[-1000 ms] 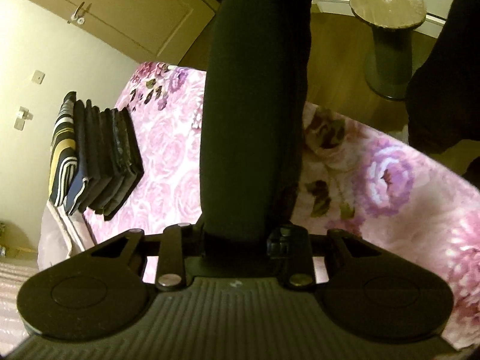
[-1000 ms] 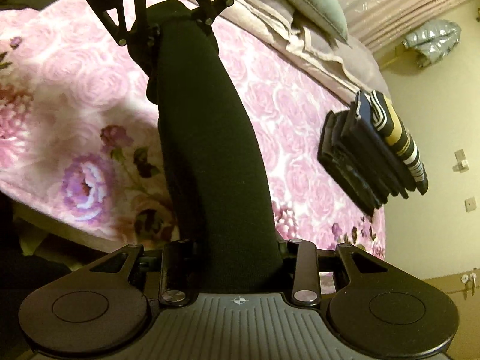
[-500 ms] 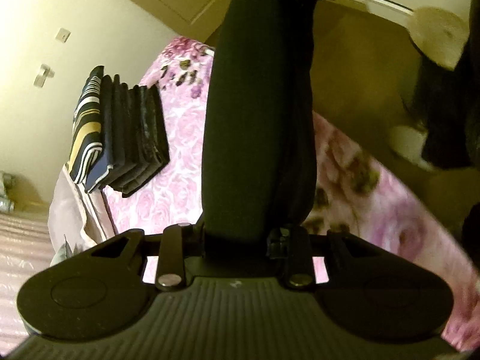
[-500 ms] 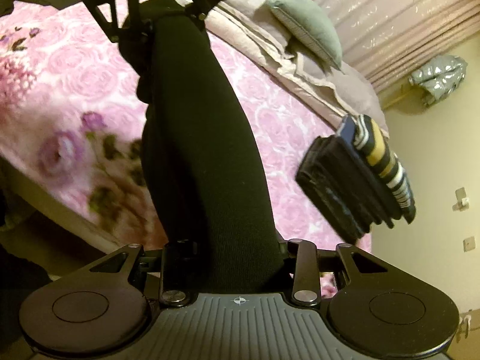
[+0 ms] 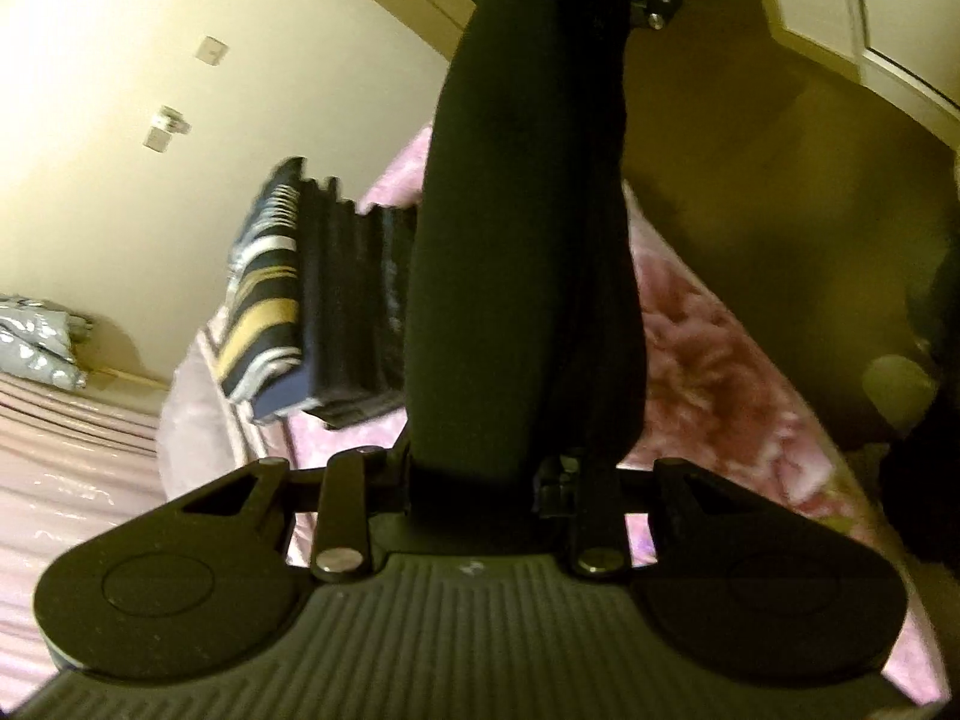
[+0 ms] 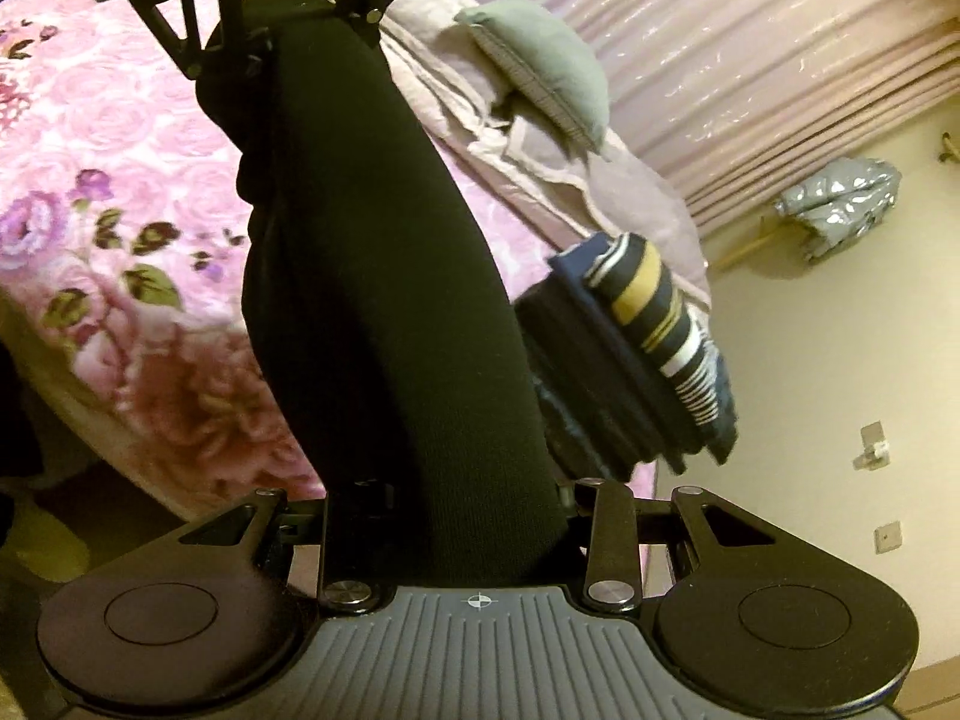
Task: Fold clothes
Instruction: 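Lift the jacket with both tools and carry it to the clothes stack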
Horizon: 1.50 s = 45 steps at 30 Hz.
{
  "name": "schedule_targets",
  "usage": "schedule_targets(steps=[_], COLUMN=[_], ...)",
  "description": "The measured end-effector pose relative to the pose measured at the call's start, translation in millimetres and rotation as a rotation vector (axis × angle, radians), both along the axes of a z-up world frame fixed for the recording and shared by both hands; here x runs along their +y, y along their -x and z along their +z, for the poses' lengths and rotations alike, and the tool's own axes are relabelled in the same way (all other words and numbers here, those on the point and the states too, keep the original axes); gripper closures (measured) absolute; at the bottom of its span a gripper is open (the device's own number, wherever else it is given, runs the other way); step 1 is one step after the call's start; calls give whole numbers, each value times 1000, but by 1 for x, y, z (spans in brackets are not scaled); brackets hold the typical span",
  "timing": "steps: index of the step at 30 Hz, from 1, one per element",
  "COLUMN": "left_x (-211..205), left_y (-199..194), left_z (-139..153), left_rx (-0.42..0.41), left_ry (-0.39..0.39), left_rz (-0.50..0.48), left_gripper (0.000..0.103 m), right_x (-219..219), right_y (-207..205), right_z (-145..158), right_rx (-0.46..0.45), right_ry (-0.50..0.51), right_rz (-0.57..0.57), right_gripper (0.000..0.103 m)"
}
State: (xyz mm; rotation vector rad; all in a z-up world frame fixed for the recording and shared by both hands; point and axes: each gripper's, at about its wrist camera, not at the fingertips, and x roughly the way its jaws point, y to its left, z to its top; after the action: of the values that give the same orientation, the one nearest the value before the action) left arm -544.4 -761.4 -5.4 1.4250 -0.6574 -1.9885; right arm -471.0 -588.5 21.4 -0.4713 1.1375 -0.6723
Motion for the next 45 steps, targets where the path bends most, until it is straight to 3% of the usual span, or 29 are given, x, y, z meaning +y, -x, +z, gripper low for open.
schedule_targets(steps=[5, 13, 19, 24, 33, 35, 45], left_x=[-47, -133, -195, -261, -390, -413, -479], left_y=[0, -14, -30, -34, -18, -13, 29], left_z=[15, 79, 121, 140, 142, 137, 33], left_rx=[30, 104, 101, 79, 32, 17, -60], left_ry=[80, 255, 385, 434, 425, 411, 257], left_rz=[-8, -21, 54, 144, 361, 392, 476], left_gripper=[75, 74, 74, 74, 74, 74, 74], right_x=[-48, -140, -223, -308, -481, -490, -537], right_y=[1, 3, 2, 11, 42, 50, 89], right_z=[22, 94, 135, 154, 146, 128, 37], right_rx=[15, 14, -21, -60, -106, -94, -34], right_ry=[56, 232, 332, 359, 331, 302, 159], right_rz=[-4, -16, 37, 117, 296, 306, 353], right_gripper=[66, 66, 66, 66, 66, 66, 66])
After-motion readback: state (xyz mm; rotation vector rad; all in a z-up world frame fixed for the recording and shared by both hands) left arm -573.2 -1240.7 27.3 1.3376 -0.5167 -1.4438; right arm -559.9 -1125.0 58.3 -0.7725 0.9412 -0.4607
